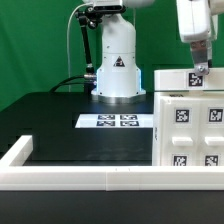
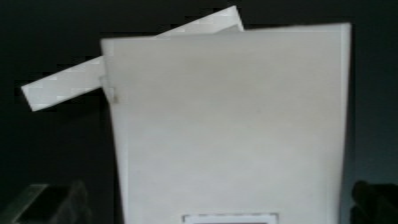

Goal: Assemble cabinet

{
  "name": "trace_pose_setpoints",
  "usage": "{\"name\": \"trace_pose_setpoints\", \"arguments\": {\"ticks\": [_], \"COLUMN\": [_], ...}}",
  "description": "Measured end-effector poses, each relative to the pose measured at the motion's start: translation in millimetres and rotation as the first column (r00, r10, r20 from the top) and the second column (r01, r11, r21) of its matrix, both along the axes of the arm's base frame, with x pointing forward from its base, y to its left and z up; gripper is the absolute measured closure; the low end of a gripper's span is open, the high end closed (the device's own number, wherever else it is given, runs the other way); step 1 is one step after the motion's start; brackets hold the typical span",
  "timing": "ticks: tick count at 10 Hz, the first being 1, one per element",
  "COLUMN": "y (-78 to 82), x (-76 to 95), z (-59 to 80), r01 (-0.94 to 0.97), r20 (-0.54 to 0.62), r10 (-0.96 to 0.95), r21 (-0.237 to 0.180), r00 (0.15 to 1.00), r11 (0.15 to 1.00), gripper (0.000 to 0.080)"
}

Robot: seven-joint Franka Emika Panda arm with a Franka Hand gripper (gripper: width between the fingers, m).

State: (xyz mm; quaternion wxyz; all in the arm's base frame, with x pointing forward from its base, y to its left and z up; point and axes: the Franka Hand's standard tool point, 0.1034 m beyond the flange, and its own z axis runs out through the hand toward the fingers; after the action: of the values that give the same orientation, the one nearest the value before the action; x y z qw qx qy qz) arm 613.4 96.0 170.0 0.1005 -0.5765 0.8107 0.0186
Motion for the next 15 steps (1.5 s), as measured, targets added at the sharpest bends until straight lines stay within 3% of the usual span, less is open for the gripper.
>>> {"name": "trace_pose_setpoints", "arguments": {"ticks": [4, 7, 8, 11, 15], "y": [3.7, 5.6, 6.4, 12.7, 12.3], "x": [1.2, 2.3, 4.0, 9.7, 9.6], "z": [21.9, 16.3, 17.2, 24.3, 23.8], "r01": [-0.061, -0.167, -0.316, -0.621, -0.816], "r20": [0.040, 0.034, 0.026, 0.035, 0.046], "r10": [0.060, 0.167, 0.317, 0.625, 0.827], "r21": [0.008, -0.008, -0.040, -0.084, -0.139], "r00": [0.997, 0.985, 0.948, 0.780, 0.560], "r11": [0.998, 0.986, 0.948, 0.779, 0.561], "gripper": [0.0002, 0.0003, 0.0003, 0.0003, 0.0003]}}
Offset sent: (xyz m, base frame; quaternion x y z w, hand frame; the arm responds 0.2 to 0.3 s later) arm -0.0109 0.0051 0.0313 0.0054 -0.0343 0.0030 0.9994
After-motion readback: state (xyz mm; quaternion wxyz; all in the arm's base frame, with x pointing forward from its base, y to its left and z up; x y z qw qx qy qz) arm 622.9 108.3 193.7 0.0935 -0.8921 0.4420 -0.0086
